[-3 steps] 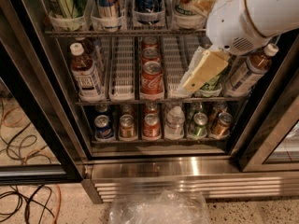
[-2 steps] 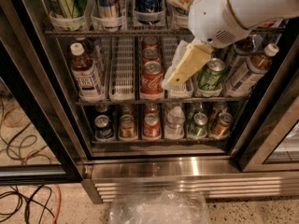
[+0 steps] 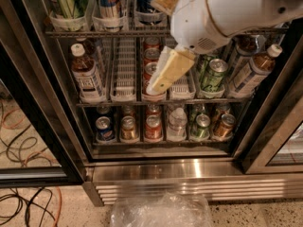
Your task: Pick redbull can from top shelf of fridge
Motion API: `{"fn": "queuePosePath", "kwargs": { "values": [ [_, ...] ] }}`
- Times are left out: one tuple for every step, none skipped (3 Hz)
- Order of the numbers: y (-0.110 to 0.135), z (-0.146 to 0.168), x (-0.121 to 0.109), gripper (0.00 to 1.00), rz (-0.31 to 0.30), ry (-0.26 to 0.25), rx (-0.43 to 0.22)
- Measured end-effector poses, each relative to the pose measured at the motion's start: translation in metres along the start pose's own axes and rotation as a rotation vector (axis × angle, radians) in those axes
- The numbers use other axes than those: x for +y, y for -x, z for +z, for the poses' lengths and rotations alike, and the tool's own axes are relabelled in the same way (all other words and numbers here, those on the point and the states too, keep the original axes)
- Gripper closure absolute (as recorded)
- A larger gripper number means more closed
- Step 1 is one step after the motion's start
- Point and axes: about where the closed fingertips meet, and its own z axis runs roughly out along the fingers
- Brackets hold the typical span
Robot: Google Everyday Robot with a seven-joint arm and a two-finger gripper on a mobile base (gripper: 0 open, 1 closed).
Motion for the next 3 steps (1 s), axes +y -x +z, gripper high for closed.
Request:
{"fn": "queuePosePath", "kwargs": {
  "values": [
    [0.024,0.027,0.003,0.0,-0.039,0.01,-0.055],
    [0.044,0.042,-0.005,0.0,-0.09,0.005,-0.085],
    [0.056,0.041,-0.022,0.0,-0.125,-0.037,-0.093]
  ]
}}
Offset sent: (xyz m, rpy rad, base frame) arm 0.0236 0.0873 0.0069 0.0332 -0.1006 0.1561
